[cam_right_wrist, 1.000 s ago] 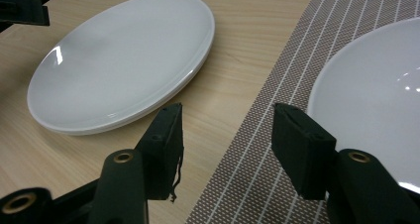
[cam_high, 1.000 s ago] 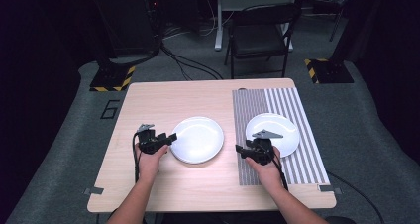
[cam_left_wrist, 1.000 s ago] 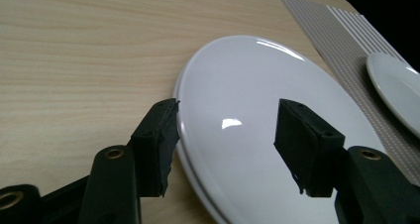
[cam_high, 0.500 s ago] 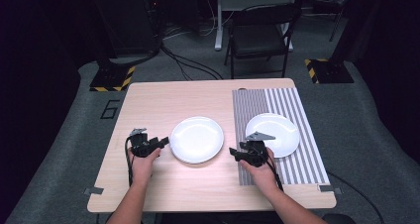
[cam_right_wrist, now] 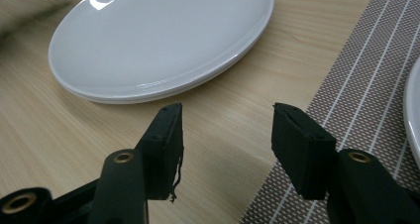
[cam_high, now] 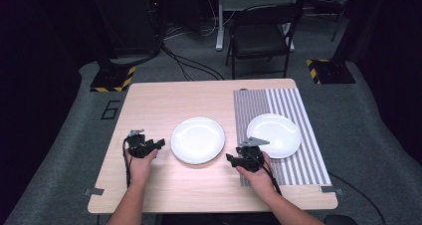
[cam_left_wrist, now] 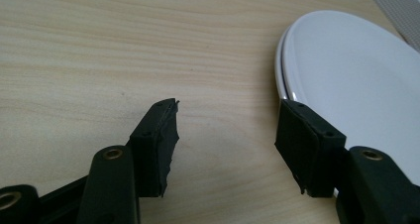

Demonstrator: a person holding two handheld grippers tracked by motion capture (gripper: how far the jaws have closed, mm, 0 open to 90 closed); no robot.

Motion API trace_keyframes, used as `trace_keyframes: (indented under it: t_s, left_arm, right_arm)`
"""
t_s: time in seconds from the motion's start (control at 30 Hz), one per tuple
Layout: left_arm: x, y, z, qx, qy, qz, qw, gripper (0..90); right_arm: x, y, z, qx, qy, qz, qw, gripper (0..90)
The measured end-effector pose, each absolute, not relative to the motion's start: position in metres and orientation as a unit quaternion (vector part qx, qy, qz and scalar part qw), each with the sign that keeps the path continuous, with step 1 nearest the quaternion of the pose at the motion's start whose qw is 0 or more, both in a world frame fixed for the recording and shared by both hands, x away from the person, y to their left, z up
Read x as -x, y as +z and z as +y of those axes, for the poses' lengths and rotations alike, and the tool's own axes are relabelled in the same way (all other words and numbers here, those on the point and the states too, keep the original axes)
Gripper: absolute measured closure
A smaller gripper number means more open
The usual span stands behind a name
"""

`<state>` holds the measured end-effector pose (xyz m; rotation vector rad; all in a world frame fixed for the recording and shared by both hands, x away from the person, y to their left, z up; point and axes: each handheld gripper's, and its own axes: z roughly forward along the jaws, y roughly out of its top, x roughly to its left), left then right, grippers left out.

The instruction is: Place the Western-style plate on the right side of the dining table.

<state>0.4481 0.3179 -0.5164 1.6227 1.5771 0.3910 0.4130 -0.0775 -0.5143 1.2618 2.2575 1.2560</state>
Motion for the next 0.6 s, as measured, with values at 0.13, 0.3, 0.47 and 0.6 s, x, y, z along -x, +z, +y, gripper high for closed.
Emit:
trace_keyframes:
  t_s: [0.13, 0.3, 0.47, 0.6]
  left_arm:
    - [-0.4488, -0.5174, 0.3168, -0.650, 0.168, 0.624, 0.399, 41.1]
    - [-0.4501, -0.5188, 0.3149, -0.653, 0.176, 0.623, 0.392, 41.1]
    - [-0.4520, -0.5196, 0.3146, -0.654, 0.178, 0.623, 0.392, 41.2]
    - [-0.4548, -0.5207, 0.3141, -0.653, 0.175, 0.623, 0.392, 41.4]
  right_arm:
    - [-0.4129, -0.5159, -0.0765, -0.434, 0.429, 0.781, 0.134, 45.9]
    - [-0.4113, -0.5177, -0.0740, -0.428, 0.427, 0.785, 0.136, 45.8]
    - [-0.4091, -0.5195, -0.0713, -0.415, 0.424, 0.792, 0.143, 45.8]
    - [-0.4063, -0.5209, -0.0698, -0.411, 0.422, 0.795, 0.145, 45.6]
